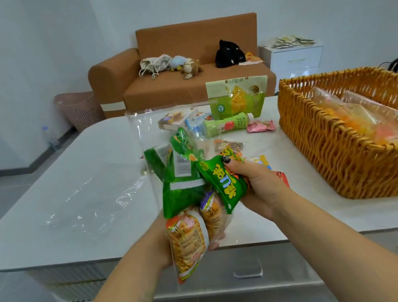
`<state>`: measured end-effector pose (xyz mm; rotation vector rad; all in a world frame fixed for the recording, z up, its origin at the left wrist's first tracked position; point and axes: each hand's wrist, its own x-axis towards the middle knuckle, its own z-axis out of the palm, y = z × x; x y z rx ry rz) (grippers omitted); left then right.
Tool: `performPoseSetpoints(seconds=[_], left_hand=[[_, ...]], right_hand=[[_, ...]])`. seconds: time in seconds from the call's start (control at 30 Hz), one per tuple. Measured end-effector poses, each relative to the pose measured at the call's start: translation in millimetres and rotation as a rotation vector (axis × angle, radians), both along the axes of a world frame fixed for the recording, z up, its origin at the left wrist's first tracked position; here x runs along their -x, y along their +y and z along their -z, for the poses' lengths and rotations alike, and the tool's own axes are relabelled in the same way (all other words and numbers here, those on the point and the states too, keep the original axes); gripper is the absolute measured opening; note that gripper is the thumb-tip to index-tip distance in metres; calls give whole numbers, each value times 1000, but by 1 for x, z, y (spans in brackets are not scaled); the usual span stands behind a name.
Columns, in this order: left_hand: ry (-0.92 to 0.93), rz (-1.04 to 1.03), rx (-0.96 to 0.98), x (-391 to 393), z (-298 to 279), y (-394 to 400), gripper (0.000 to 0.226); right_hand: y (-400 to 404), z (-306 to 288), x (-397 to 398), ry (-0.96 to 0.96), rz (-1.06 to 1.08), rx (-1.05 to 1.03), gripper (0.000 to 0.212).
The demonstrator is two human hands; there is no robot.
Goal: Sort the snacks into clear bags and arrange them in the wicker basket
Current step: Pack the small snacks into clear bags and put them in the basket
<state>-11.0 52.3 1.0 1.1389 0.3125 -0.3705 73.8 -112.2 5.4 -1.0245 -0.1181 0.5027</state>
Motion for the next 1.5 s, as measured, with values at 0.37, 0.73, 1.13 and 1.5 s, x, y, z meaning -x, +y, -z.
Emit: performPoseSetpoints(seconds=[0.37,0.73,1.13,1.5], left_hand=[[-891,-617,-788,-9,-43,21,43],[-1038,-371,-1225,-13,-42,8,25],[-1188,-330,-1038,-18,-36,0,9],[-1182,-354,-947,-22,-30,-6,11]], right_hand=[[-18,18,2,-67,251,38,25],[-47,13,4,-247,137,278,70],[-53,-103,17,-598,508,327,13],[-13,-126,-18,-1018,153,567,11]])
